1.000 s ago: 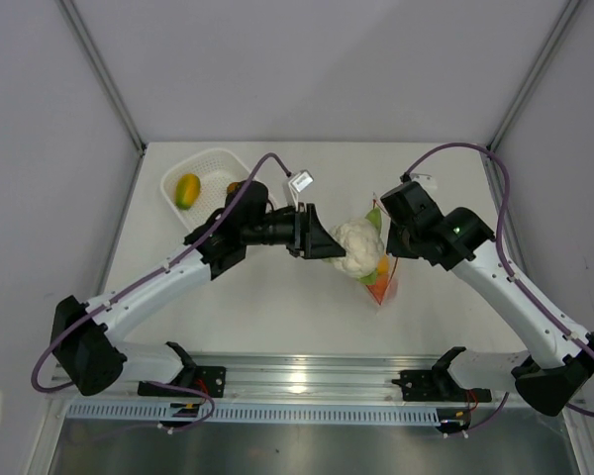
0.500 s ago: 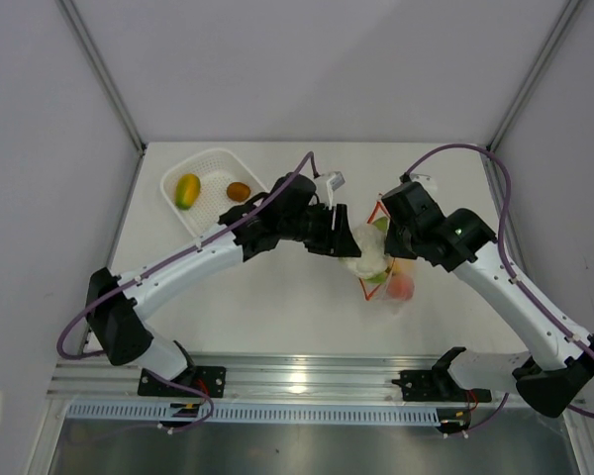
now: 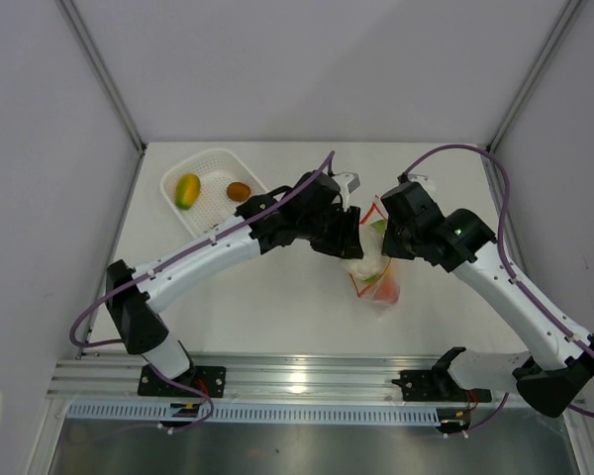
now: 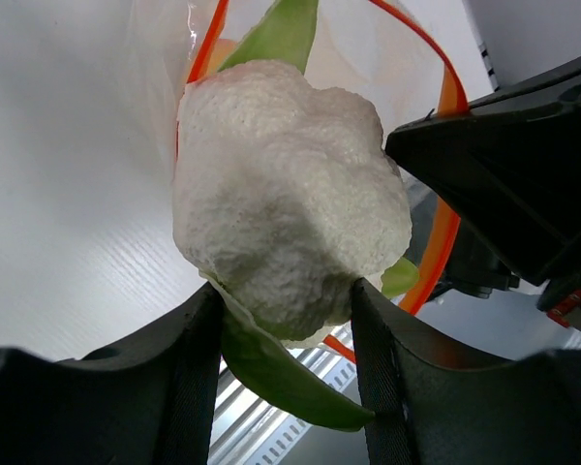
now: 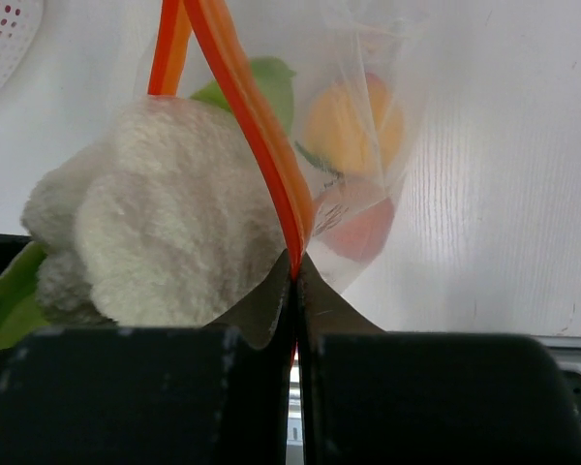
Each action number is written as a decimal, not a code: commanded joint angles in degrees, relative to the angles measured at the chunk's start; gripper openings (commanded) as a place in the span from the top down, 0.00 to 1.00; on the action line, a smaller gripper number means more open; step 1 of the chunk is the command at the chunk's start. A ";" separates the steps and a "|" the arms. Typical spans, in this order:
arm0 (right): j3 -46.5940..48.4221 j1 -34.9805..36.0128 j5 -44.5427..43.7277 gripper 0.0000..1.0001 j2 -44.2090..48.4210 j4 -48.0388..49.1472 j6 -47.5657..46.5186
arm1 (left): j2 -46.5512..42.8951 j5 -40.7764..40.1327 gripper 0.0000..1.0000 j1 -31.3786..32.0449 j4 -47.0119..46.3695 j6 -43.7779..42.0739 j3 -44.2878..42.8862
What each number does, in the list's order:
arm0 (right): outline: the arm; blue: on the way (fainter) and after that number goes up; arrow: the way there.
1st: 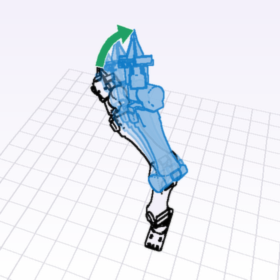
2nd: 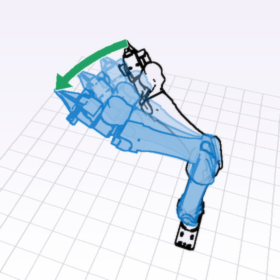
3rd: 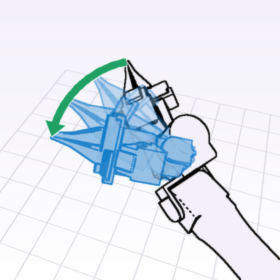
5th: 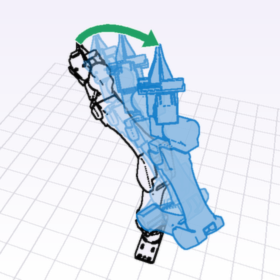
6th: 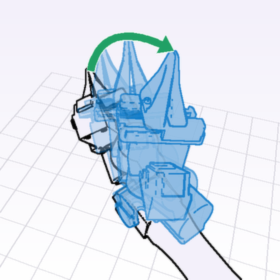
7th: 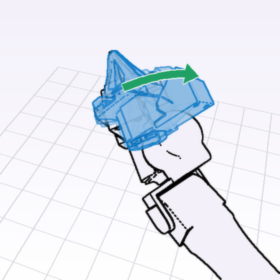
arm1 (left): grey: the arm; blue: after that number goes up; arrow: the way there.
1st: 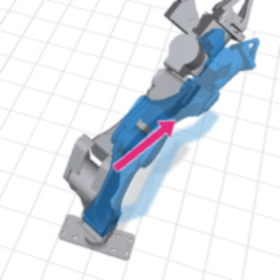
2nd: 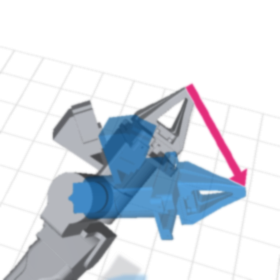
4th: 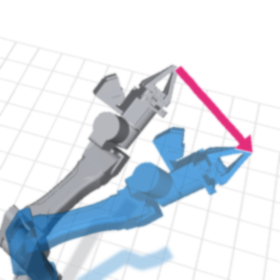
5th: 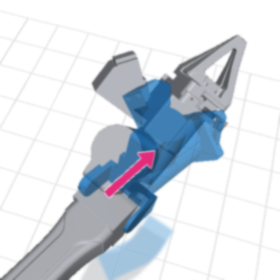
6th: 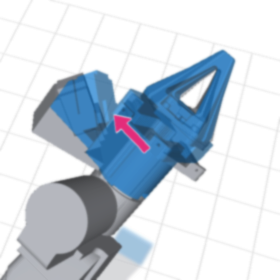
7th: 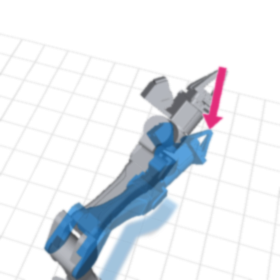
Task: Place the food in the zip-top bag and seal the zipper
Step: Place the fake vegetable in the zipper food storage bag, then pick up the fake fruit from the bin.
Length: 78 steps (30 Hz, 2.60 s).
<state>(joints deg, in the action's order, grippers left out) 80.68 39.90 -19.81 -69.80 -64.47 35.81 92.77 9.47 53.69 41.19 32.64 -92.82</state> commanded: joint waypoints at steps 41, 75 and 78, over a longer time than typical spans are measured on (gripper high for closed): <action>-2.72 0.35 2.06 1.00 2.91 3.30 0.66 | -19.91 -15.01 0.00 -10.78 -4.46 -3.64 13.27; -5.19 -1.23 3.55 1.00 2.30 4.70 -1.45 | 13.49 -20.11 0.00 -42.26 18.93 36.52 1.84; -5.10 -1.23 3.46 1.00 2.74 4.35 -1.54 | 14.28 -19.23 0.01 -43.14 18.40 38.46 3.25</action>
<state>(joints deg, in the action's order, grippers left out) 75.31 38.87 -16.14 -68.27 -60.93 34.89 107.31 -10.24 11.79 58.89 67.05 -89.69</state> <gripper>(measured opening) 0.003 0.994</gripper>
